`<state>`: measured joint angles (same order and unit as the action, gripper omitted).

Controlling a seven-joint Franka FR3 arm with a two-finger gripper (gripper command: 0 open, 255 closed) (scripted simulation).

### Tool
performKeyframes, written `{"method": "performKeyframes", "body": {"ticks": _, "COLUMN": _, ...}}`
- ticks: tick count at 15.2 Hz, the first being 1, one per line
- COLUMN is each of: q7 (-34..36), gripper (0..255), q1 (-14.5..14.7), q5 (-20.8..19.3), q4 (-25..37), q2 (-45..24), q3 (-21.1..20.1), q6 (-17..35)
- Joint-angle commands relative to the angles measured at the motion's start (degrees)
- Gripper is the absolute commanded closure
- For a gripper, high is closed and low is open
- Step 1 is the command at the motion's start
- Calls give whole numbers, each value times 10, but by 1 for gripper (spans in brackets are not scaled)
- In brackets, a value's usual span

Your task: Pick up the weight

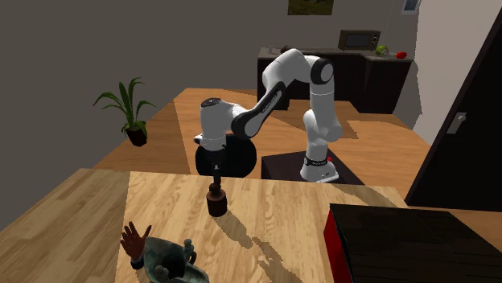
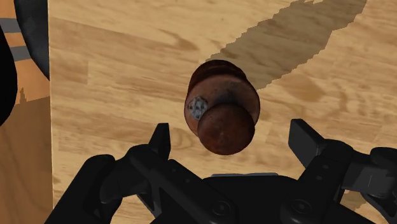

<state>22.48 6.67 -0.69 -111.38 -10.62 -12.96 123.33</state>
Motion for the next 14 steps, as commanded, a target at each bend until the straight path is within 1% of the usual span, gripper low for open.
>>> {"method": "performKeyframes", "body": {"ticks": 1, "q7": 5, "gripper": 0, "q1": 2, "q5": -2, "q4": 4, "q2": -15, "q3": 0, "q6": 9}}
{"method": "performKeyframes", "body": {"ticks": 7, "q7": 8, "gripper": 0, "q1": 4, "q5": -9, "q4": -17, "q2": -39, "q3": 1, "q6": 54}}
{"method": "performKeyframes", "body": {"ticks": 9, "q7": 8, "gripper": 0, "q1": 4, "q5": -9, "q4": -17, "q2": -39, "q3": 1, "q6": 54}}
{"method": "performKeyframes", "body": {"ticks": 10, "q7": 8, "gripper": 255, "q1": 4, "q5": -9, "q4": -17, "q2": -40, "q3": 2, "q6": 55}}
{"method": "performKeyframes", "body": {"ticks": 14, "q7": 8, "gripper": 255, "q1": 4, "q5": -9, "q4": -17, "q2": -40, "q3": 2, "q6": 55}}
